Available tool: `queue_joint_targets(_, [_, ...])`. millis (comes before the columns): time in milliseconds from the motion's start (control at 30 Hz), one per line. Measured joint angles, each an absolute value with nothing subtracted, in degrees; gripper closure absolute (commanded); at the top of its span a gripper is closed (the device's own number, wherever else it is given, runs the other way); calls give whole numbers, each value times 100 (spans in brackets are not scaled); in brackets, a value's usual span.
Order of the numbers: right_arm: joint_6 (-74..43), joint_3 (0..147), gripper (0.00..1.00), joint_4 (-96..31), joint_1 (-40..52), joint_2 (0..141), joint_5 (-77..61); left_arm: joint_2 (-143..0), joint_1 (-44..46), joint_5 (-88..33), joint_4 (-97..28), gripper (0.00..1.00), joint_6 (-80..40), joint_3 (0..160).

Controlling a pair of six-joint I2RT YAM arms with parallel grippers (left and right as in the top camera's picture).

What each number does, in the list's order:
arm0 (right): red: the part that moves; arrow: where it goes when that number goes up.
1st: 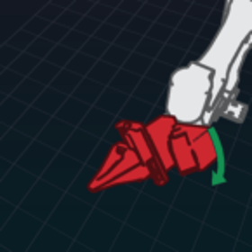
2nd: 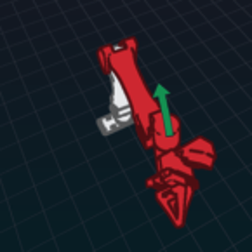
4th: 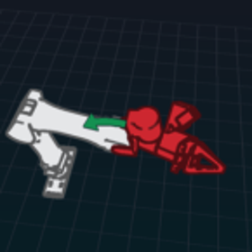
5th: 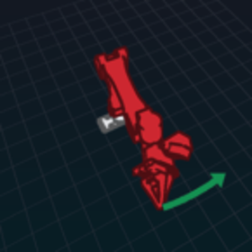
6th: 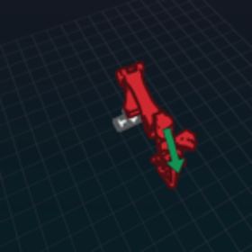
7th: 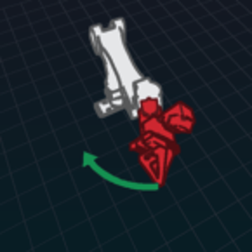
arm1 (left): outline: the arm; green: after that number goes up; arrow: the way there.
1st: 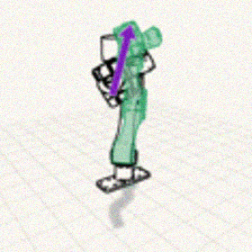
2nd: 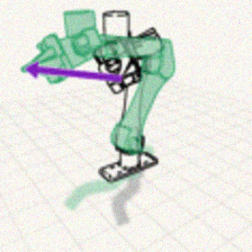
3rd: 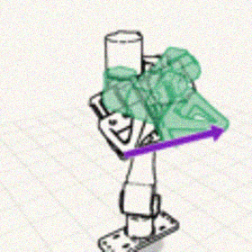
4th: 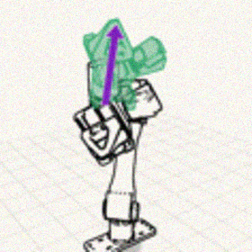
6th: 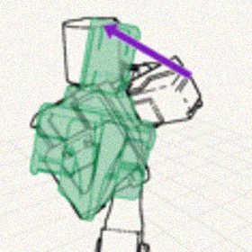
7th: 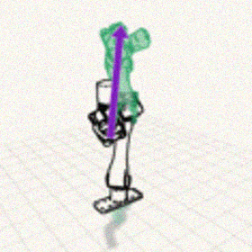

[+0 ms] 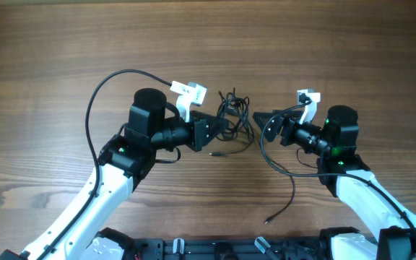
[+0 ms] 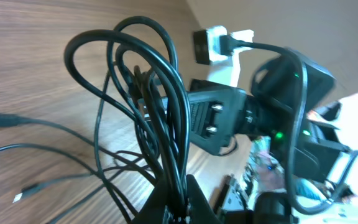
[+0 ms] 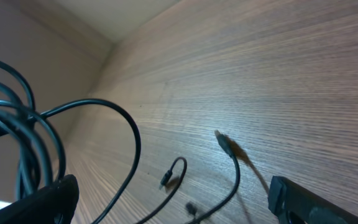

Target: Untangle cables

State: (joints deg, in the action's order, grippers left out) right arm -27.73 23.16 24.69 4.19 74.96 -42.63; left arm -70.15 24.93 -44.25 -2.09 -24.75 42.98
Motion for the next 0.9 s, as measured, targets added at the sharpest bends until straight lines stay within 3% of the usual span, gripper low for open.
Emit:
queue_joint_targets(233, [-2694,2316,0,2423,419,7496,-4307,-7015,3015,-4788,-113,96,-2475,4298])
queue_joint_targets(367, [-3166,2318,0,1680,427,7496,-3395,-7015,3293,-4805,-128,96,-2473,4298])
queue_joint_targets(500, [-3986,2320,0,864,528,7494,-2504,-7028,3227,-4652,-174,96,-2473,4296])
queue_joint_targets(900, [-4504,2320,0,969,558,7494,-2088,-7032,2978,-4121,-167,96,-2655,4296])
